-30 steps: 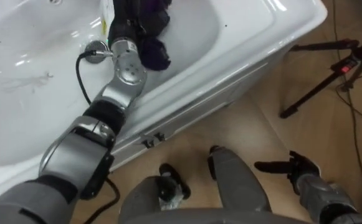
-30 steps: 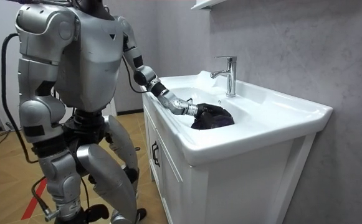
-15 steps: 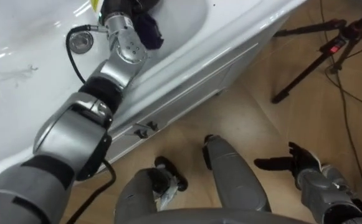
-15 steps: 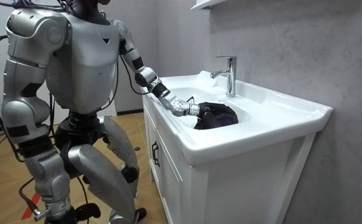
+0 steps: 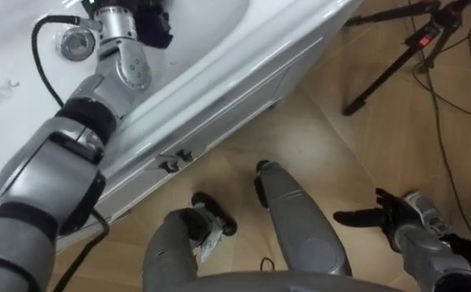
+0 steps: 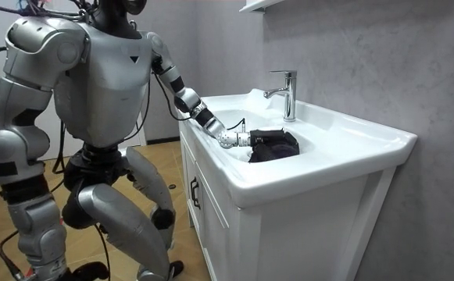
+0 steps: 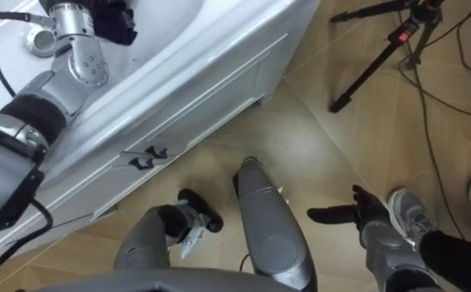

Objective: Wipe basin

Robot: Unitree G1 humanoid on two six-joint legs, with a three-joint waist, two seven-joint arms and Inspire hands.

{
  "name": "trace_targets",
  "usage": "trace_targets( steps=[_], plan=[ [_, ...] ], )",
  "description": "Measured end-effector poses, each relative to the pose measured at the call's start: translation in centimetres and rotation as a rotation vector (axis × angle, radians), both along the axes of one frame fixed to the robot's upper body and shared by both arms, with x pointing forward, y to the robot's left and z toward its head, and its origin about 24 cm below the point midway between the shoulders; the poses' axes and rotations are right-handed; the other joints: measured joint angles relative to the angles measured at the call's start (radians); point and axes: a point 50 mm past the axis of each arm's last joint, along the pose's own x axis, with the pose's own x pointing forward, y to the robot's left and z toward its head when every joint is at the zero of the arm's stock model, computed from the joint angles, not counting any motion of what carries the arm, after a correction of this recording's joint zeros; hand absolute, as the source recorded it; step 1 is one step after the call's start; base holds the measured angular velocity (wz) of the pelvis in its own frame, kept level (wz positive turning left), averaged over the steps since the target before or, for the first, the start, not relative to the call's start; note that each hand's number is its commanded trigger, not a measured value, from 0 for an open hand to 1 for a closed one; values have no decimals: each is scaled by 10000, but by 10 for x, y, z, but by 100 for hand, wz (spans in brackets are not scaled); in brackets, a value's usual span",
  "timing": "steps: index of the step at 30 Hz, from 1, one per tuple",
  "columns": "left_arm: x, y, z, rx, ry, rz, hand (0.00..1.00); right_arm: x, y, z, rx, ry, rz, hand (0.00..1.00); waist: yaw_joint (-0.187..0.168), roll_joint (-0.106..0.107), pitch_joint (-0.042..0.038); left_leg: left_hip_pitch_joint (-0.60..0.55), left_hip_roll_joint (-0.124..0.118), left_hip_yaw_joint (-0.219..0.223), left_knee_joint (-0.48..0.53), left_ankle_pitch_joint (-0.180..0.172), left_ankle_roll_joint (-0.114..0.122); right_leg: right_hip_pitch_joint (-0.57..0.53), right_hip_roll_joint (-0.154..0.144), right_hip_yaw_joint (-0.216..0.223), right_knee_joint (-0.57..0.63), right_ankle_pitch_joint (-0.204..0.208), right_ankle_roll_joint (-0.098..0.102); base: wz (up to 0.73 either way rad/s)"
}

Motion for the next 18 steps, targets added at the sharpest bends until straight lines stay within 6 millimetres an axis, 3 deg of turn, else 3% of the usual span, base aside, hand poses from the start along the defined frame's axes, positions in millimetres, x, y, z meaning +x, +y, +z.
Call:
trace_targets(
  steps=[9, 18],
  plan=[
    [-26, 59, -24, 1653, 1564, 750, 100, -5, -3, 0, 166, -208, -177, 0, 95, 362, -71, 17, 43, -57, -14, 118, -208, 0, 184, 20, 168, -34, -215, -2],
    [-47, 82, -47, 3085, 2954, 895, 100, -10, -5, 0, 280, -585, -778, 0, 518, 533, -193, 107, -6, -605, -117, 320, -510, 343, 165, -501, 139, -150, -522, 12]
  ],
)
